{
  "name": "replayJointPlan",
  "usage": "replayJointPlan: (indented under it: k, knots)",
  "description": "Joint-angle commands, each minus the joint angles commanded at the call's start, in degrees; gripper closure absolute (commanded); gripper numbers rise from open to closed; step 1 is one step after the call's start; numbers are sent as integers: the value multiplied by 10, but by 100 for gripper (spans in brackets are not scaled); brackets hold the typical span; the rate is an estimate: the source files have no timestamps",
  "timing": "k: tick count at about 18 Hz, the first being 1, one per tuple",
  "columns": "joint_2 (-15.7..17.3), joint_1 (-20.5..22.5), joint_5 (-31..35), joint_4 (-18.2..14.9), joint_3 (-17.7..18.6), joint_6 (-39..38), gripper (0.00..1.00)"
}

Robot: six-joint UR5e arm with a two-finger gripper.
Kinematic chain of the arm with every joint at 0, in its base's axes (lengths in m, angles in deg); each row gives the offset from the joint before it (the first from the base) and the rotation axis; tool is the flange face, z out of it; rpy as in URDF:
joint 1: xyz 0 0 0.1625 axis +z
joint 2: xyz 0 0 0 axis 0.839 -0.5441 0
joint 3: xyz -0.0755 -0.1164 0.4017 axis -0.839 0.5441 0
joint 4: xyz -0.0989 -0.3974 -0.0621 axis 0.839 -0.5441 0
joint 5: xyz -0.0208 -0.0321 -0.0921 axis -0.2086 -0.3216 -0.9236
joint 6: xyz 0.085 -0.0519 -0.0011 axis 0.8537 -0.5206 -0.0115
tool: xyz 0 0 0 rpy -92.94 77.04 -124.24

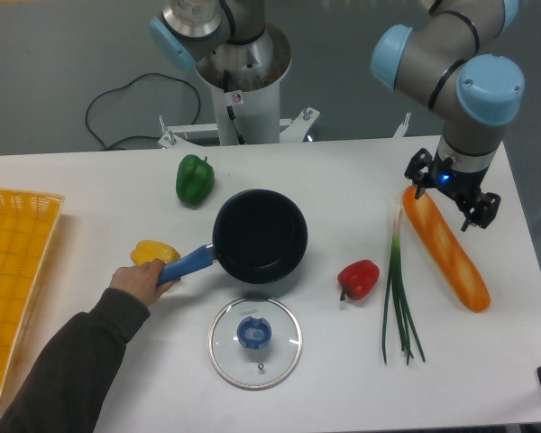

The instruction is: Pick up the green onion

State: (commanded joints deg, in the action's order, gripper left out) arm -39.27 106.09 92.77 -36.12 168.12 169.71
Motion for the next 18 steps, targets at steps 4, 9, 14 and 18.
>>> replayJointPlan:
  k: [4, 9, 14, 18]
  knots:
    - [1, 0, -9, -1, 0, -1, 0]
    - [1, -4, -2, 10, 18, -8, 0]
    - [-4, -1, -3, 39, 23, -9, 0]
    - [-13, 0, -4, 59, 20, -39, 0]
